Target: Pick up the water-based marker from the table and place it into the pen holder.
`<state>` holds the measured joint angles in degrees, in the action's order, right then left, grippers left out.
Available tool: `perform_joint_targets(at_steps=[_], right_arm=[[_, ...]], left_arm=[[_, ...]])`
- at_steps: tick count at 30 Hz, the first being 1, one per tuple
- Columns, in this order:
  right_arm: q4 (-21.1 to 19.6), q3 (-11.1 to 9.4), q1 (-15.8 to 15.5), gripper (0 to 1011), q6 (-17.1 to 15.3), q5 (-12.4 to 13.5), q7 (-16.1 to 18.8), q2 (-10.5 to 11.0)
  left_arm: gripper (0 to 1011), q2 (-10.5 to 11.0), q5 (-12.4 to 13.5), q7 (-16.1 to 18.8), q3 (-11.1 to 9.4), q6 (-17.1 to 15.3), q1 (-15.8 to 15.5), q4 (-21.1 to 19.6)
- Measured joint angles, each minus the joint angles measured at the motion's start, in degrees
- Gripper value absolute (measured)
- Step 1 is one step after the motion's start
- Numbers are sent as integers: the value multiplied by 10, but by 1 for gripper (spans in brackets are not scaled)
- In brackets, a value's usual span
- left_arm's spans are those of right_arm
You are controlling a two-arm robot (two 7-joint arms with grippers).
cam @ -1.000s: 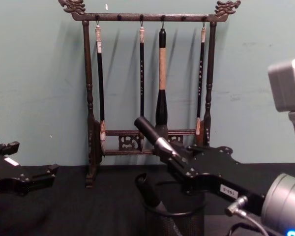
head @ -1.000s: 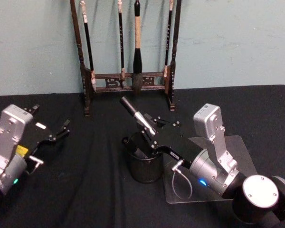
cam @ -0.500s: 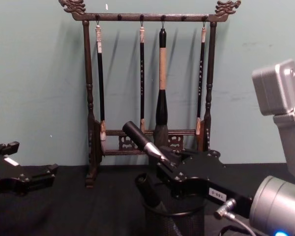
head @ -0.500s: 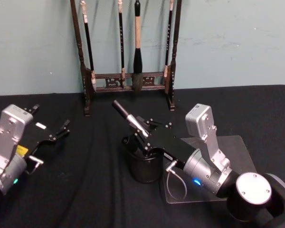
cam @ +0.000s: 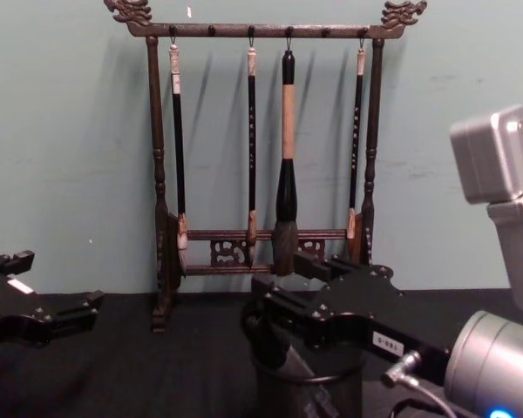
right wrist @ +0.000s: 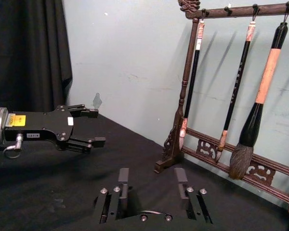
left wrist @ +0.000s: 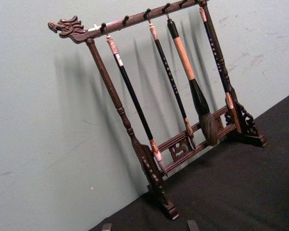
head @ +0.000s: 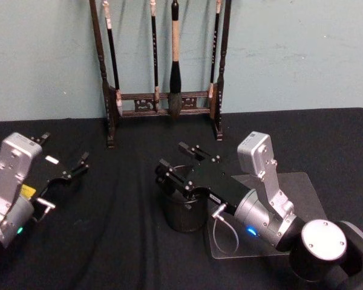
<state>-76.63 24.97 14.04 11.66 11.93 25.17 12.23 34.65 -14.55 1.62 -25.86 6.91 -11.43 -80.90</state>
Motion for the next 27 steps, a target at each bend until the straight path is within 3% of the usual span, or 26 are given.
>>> perform_joint_targets(at_steps=[1, 5, 6, 9, 13, 20, 27], right_arm=[[0, 0, 0, 624, 0, 0, 0, 0], [0, 0, 0, 715, 0, 0, 0, 0], [0, 0, 0, 797, 0, 0, 0, 0], [0, -1, 0, 835, 0, 0, -1, 0], [0, -1, -1, 998, 0, 0, -1, 0], [-4, -4, -4, 1000, -2, 2, -5, 1], [-30, -23, -24, 1000, -15, 13, -25, 11]], left_arm=[[1009, 0, 0, 0, 0, 0, 0, 0], [1009, 0, 0, 0, 0, 0, 0, 0], [1009, 0, 0, 0, 0, 0, 0, 0], [1009, 0, 0, 0, 0, 0, 0, 0], [1009, 0, 0, 0, 0, 0, 0, 0], [1009, 0, 0, 0, 0, 0, 0, 0], [1009, 0, 0, 0, 0, 0, 0, 0]])
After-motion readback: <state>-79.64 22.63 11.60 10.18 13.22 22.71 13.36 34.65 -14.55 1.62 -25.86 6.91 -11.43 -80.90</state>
